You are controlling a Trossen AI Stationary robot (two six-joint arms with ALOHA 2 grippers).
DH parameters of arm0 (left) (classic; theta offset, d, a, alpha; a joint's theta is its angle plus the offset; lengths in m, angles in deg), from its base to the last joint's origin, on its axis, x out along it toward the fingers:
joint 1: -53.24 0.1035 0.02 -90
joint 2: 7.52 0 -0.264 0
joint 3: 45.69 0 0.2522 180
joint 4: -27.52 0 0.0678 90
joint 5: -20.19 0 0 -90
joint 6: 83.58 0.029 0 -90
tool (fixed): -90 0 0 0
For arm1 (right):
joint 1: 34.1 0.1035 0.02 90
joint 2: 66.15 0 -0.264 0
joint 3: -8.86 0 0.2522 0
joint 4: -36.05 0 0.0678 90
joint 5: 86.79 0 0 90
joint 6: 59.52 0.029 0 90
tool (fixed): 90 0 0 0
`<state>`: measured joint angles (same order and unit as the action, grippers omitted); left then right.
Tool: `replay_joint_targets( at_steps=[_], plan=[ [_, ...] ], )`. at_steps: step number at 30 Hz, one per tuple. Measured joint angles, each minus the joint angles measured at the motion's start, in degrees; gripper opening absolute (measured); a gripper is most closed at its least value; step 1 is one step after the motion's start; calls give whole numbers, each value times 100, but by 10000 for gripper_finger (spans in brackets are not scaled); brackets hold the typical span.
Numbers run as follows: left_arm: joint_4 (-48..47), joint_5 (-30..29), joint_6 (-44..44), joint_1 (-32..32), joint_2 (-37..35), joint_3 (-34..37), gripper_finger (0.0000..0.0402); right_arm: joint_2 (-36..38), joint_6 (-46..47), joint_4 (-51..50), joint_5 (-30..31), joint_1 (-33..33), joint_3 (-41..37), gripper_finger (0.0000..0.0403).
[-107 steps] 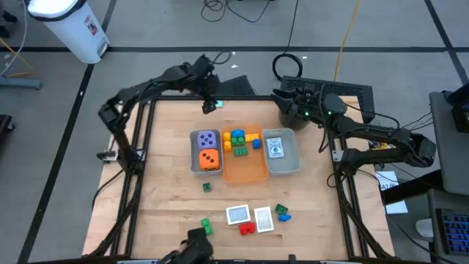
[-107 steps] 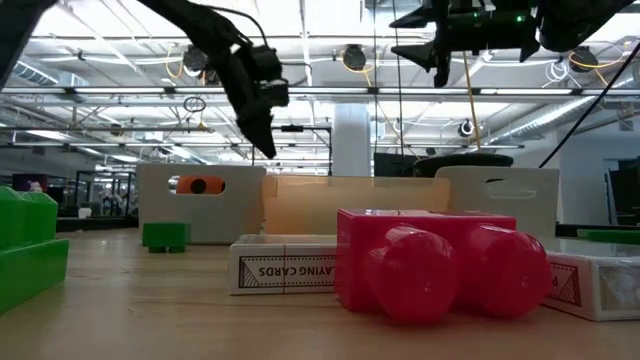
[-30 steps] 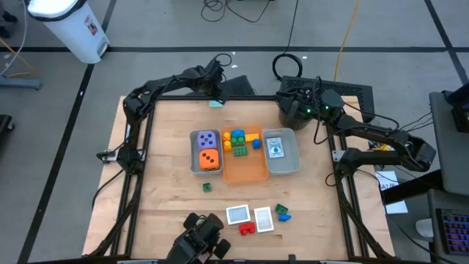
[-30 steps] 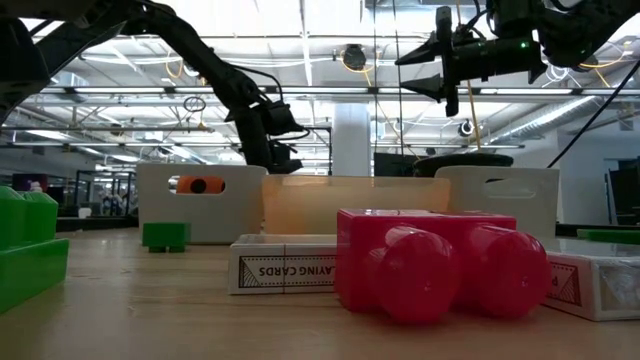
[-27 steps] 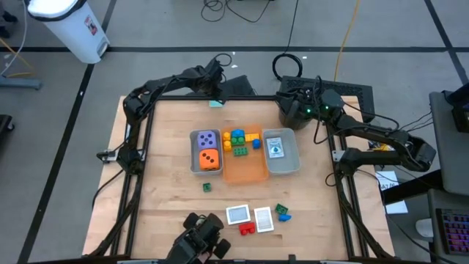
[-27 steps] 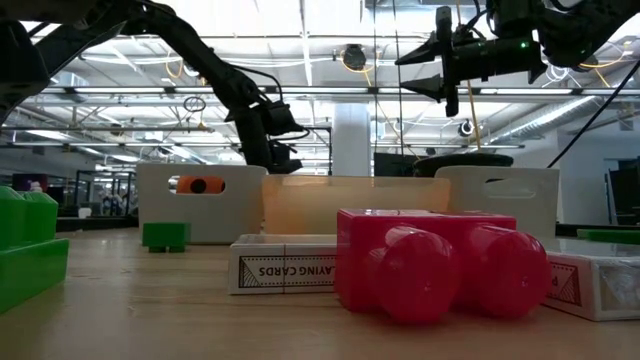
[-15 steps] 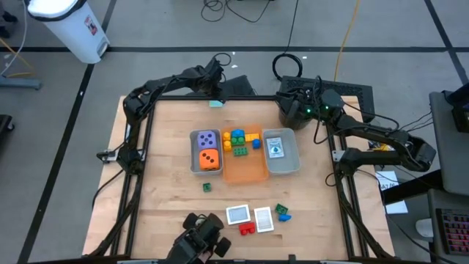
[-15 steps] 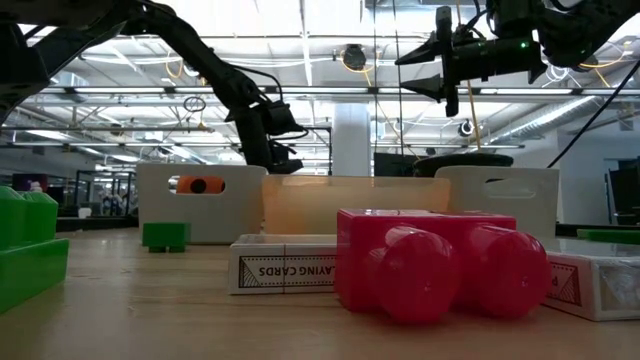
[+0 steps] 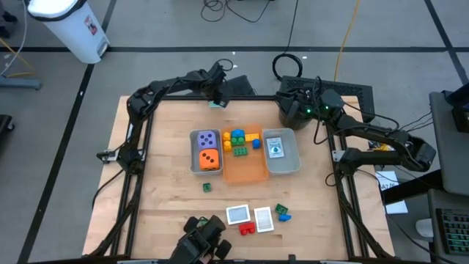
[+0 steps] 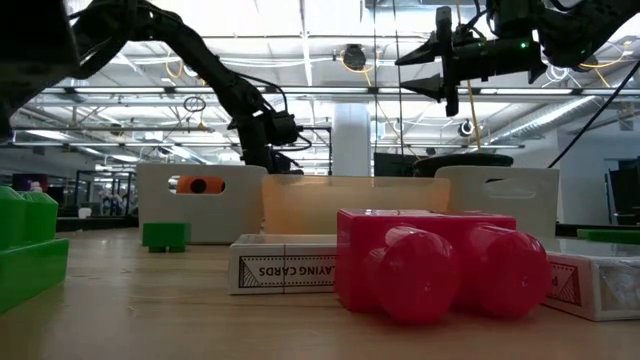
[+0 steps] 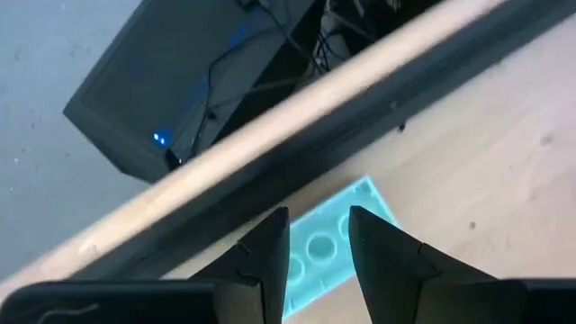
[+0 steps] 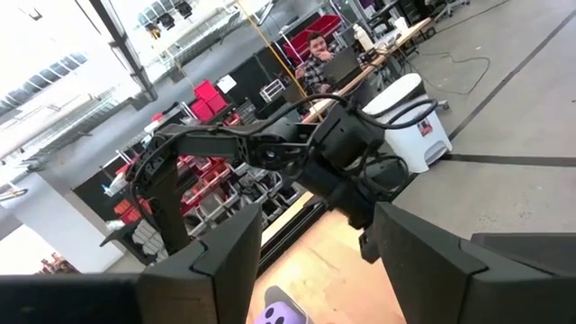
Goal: Pick & Place Toys
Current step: Put the light blue game piece into the orange bin
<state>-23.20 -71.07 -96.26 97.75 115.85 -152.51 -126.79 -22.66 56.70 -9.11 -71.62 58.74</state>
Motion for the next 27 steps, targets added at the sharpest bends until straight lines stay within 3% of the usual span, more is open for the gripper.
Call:
replay_joint_targets(
  at_steps=[27],
  plan=[
    [-300, 150, -10, -2, 155, -17, 120, 0, -6, -40, -1, 0, 0, 210]
  ],
)
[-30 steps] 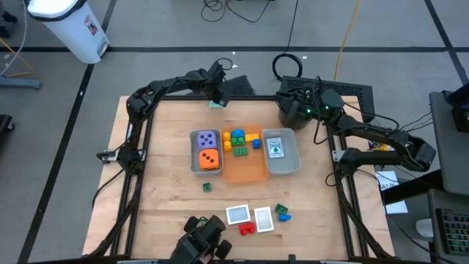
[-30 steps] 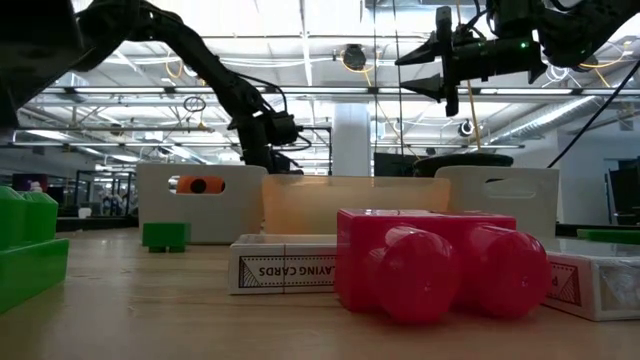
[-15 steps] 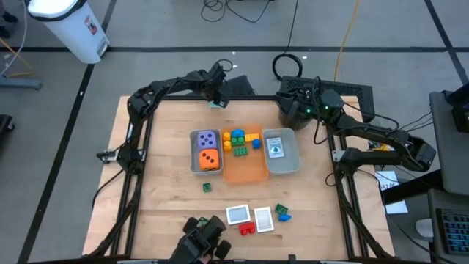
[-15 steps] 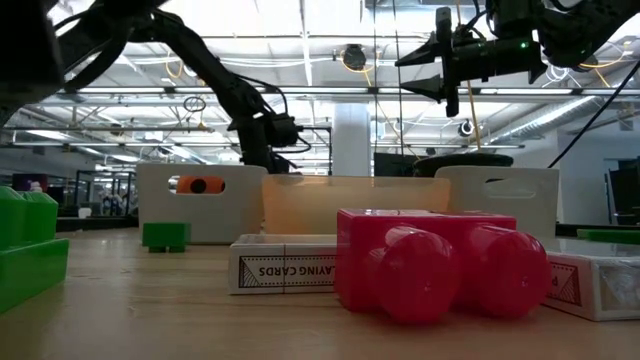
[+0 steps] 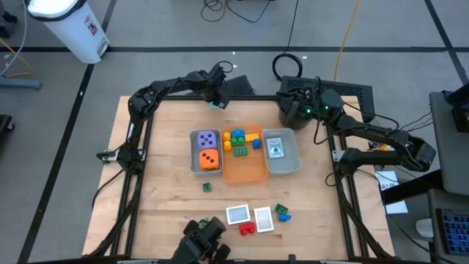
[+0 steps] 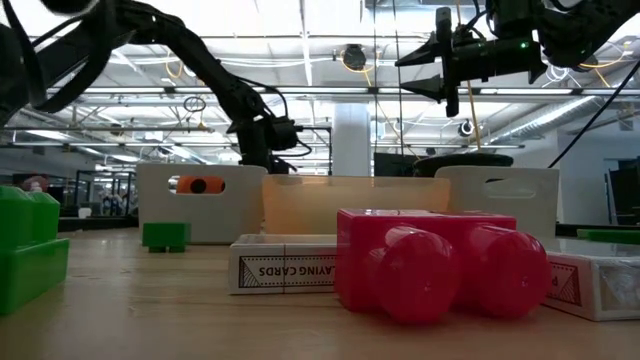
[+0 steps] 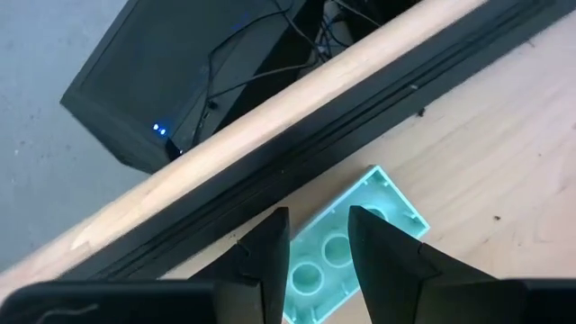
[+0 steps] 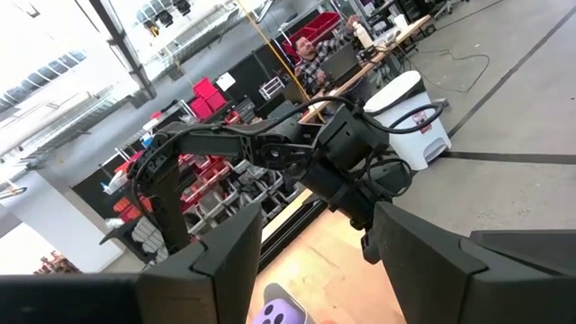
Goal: Pick & Place Toys
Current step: Put the light blue game piece into the orange bin
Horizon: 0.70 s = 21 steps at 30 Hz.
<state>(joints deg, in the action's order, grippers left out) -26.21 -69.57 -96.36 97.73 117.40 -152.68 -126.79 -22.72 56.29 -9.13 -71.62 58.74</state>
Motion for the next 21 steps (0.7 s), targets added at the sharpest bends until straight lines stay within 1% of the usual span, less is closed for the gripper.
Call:
replay_joint_targets(
  at_steps=[10, 16, 21],
  plan=[
    [-593, 565, 549, -130, -20, -9, 120, 0, -13, 0, 0, 0, 0, 210],
    [-709, 586, 730, -271, -115, 15, 120, 0, -3, 2, 0, 0, 0, 210],
    [-730, 549, 966, -346, -358, 33, 120, 0, 0, 4, 0, 0, 0, 210]
  ],
)
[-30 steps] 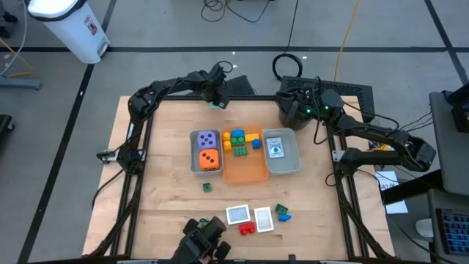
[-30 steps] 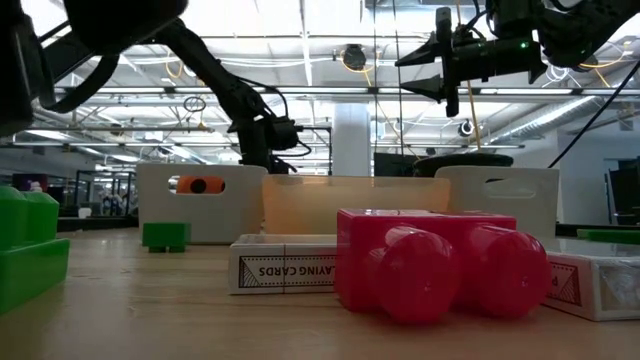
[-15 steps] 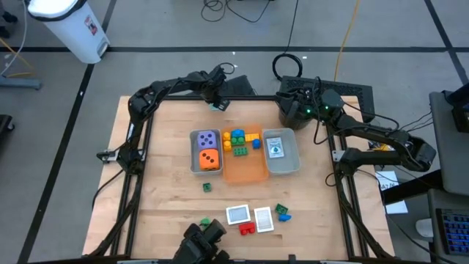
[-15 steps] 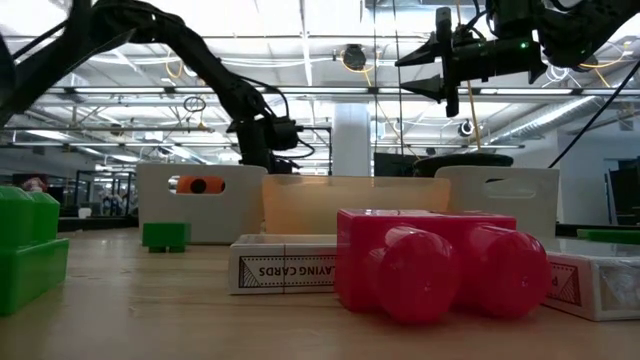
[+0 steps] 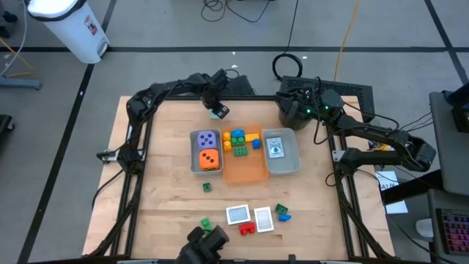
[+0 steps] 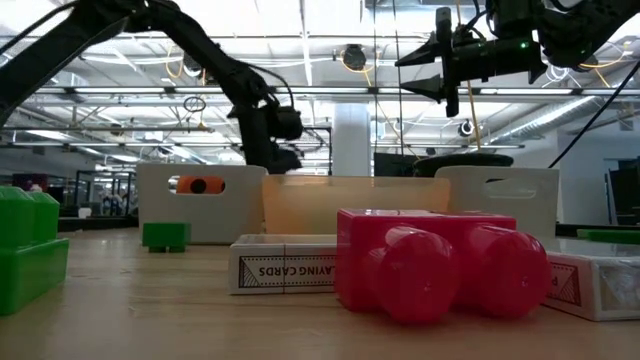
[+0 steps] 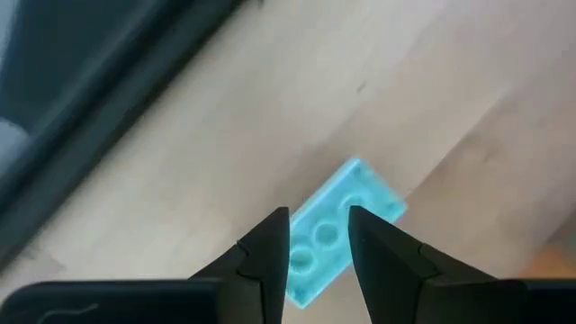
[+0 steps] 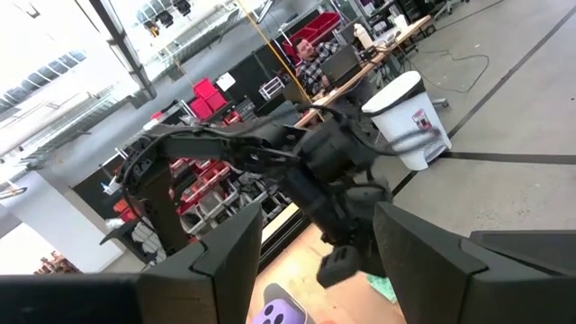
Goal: Pick & Place Toys
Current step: Put the light blue game piece into the orange bin
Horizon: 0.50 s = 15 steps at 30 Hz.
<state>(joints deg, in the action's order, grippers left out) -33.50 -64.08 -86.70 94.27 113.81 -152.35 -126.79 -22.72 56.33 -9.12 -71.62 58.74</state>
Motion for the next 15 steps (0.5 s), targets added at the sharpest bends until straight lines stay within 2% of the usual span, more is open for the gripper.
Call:
replay_joint_targets(
  at_steps=[5, 11, 15],
  plan=[
    [50, -41, 83, -30, -312, -9, 120, -1, 2, 2, 0, 0, 0, 210],
    [80, -80, 933, -67, -603, -15, 123, 0, 4, 10, 0, 0, 0, 210],
    [26, -17, 1330, -85, -604, -15, 161, 0, 61, 25, 0, -1, 0, 210]
  ],
)
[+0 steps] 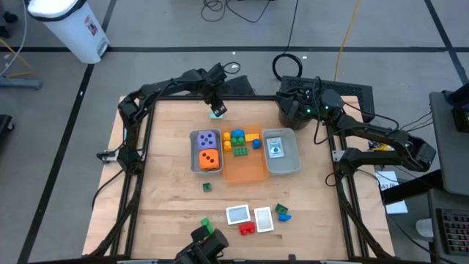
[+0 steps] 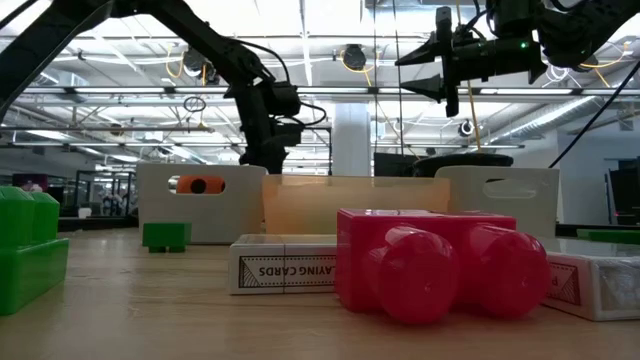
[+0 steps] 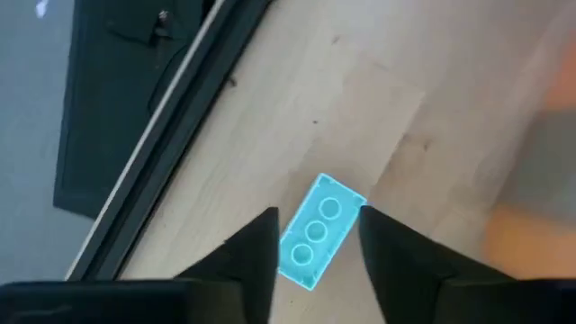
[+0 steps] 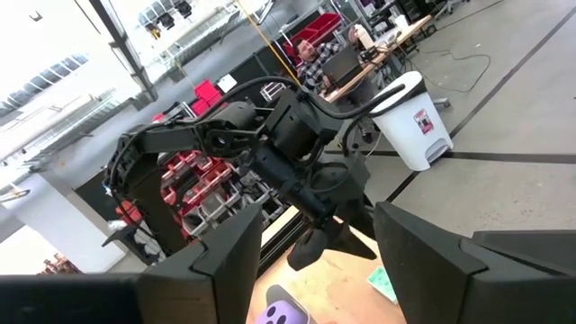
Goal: Pick & Place Toys
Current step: Put the light blue game piece into the orange bin
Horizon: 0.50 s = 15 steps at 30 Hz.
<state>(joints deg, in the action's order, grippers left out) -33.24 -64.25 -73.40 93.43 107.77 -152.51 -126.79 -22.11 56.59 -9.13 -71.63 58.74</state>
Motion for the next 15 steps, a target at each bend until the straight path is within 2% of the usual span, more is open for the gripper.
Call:
replay_joint_targets(
  at_steps=[5, 9, 12, 15],
  plan=[
    [-92, 79, 701, -66, -3, 0, 245, 0, 93, -1, -10, 0, 0, 210],
    [-386, 88, 1595, -147, -5, 0, 306, 0, 92, 12, -153, 1, 0, 210],
    [-586, 89, 2445, -216, -5, 0, 334, 0, 90, 3, -160, 1, 0, 210],
    [-617, 113, 2688, -249, -5, 0, 345, 0, 68, 4, -157, -1, 0, 210]
  ],
)
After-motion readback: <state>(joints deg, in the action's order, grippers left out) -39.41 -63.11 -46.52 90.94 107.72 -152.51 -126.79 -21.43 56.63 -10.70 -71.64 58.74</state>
